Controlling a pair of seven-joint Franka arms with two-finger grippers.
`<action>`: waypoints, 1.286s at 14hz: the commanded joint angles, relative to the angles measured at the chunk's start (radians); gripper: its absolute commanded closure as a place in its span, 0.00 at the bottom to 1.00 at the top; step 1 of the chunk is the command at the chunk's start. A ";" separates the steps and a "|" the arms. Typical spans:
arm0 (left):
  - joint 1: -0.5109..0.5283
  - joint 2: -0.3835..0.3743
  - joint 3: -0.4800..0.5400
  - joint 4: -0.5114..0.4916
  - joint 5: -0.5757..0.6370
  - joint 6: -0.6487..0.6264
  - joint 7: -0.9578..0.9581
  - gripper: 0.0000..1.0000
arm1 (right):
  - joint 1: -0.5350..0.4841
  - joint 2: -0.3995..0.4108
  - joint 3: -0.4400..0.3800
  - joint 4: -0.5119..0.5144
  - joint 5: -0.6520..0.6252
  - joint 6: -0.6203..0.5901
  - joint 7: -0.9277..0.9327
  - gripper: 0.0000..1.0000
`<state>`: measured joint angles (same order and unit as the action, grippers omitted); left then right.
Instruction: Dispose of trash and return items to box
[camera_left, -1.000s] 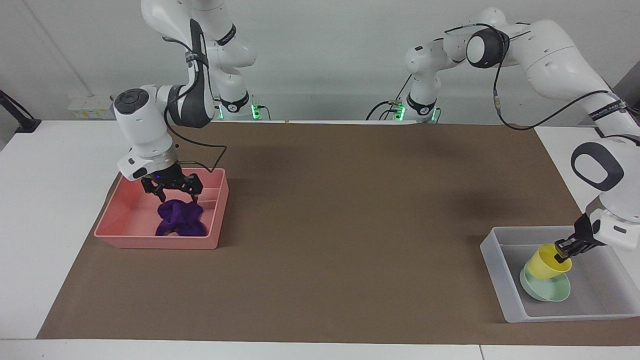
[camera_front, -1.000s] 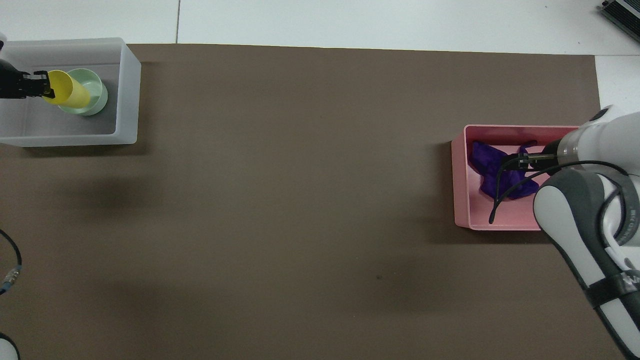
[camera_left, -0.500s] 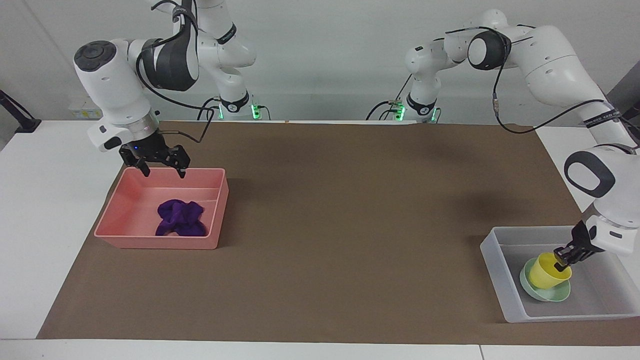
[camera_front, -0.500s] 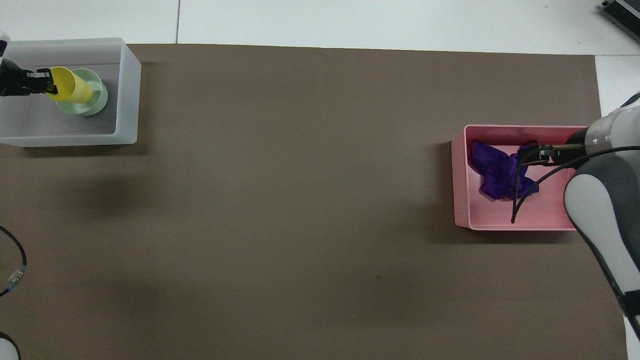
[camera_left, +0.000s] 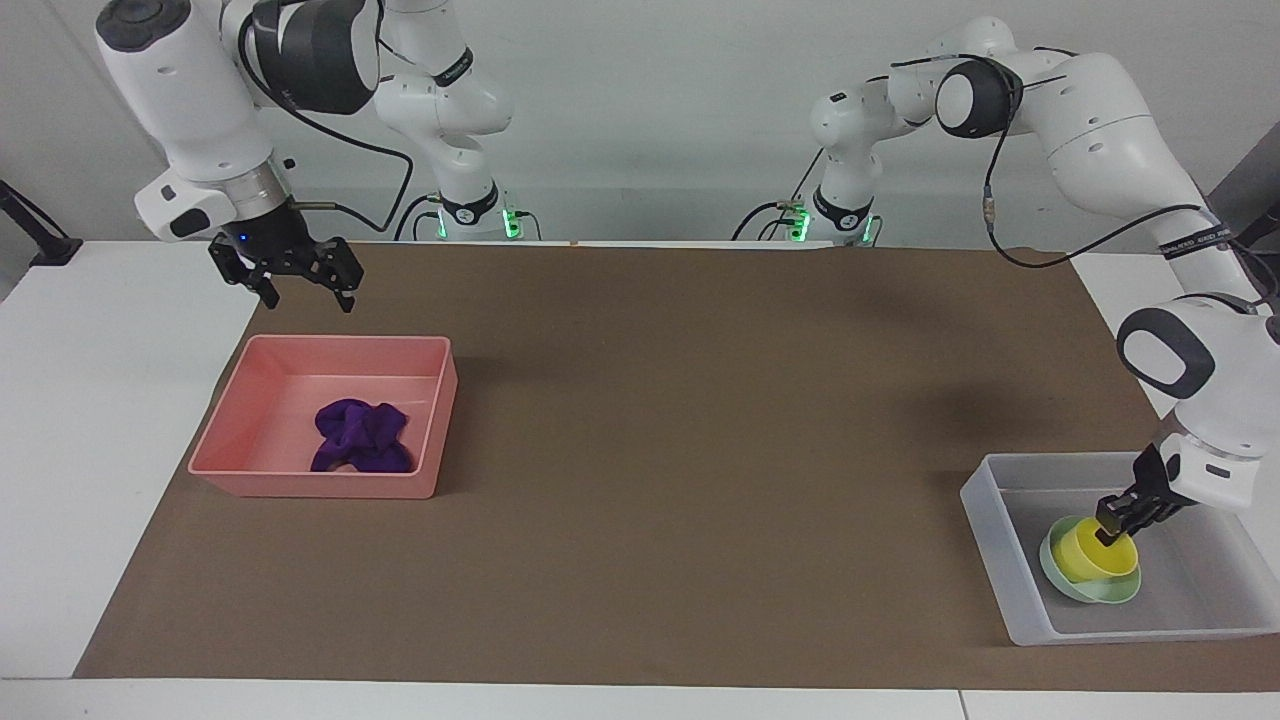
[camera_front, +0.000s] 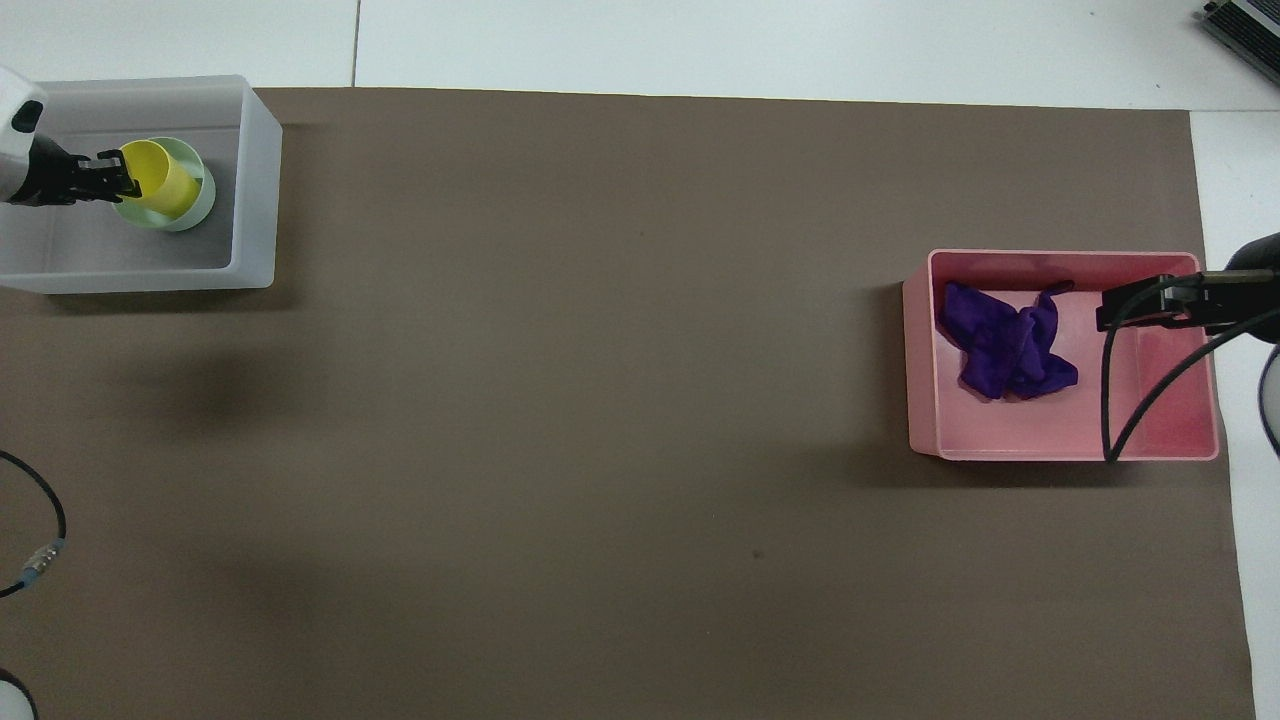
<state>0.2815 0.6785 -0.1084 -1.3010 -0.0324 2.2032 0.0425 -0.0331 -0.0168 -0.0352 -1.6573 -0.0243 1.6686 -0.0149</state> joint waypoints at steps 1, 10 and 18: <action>-0.001 -0.030 0.003 -0.026 0.011 -0.023 0.080 0.12 | -0.011 0.003 0.006 0.088 0.001 -0.087 0.013 0.00; -0.106 -0.428 0.001 -0.338 0.017 -0.028 0.223 0.00 | -0.010 -0.017 0.006 0.091 0.003 -0.144 0.016 0.00; -0.229 -0.695 0.001 -0.503 0.017 -0.219 0.129 0.00 | -0.007 -0.018 0.040 0.070 -0.023 -0.121 0.055 0.00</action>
<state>0.0804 0.0488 -0.1215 -1.7498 -0.0250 2.0272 0.2042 -0.0335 -0.0229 -0.0082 -1.5606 -0.0340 1.5322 0.0163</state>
